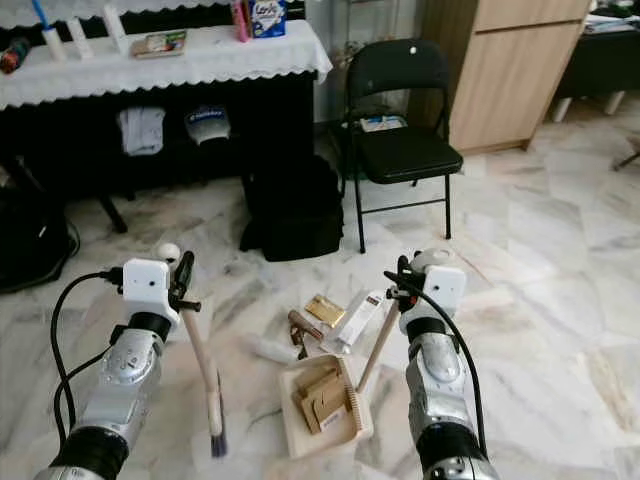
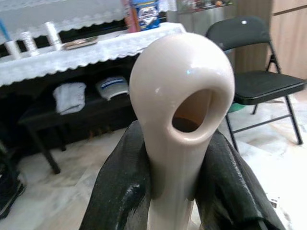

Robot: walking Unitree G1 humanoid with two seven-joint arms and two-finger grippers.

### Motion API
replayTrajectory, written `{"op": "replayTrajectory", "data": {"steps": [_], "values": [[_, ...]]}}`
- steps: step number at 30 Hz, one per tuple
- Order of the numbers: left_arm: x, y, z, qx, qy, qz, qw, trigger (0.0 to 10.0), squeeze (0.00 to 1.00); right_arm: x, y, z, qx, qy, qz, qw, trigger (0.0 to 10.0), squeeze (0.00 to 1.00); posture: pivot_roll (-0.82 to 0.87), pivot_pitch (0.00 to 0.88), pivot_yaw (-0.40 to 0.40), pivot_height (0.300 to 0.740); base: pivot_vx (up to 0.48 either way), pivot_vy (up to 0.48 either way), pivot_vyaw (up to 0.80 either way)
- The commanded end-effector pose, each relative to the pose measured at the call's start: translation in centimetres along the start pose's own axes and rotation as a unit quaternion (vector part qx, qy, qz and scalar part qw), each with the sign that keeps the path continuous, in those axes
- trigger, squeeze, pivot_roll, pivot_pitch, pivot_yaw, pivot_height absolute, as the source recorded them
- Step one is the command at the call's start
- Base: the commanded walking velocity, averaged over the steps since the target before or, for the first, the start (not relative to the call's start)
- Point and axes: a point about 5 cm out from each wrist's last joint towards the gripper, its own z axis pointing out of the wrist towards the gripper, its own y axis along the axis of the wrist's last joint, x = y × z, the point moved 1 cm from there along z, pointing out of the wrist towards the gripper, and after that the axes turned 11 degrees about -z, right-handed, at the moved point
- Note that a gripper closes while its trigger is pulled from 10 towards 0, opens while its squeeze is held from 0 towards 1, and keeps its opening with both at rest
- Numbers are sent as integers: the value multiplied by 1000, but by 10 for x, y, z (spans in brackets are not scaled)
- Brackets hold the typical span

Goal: Sweep floor

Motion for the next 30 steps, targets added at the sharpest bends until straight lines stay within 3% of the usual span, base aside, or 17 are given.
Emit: {"op": "replayTrajectory", "data": {"steps": [1,17,30], "values": [[-3,12,4,-25,-13,10,1000,10000,0,1,6,2,-12,-2,5,1000,10000,0,-131,0,68,740,0,0,-800],[-2,12,2,-22,-22,18,999,10000,0,10,0,0,-2,8,6,1000,10000,0,-120,0,80,740,0,0,-800],[-7,14,5,-26,-19,14,999,10000,0,2,4,3,-6,6,-3,1000,10000,0,-114,0,60,740,0,0,-800]]}}
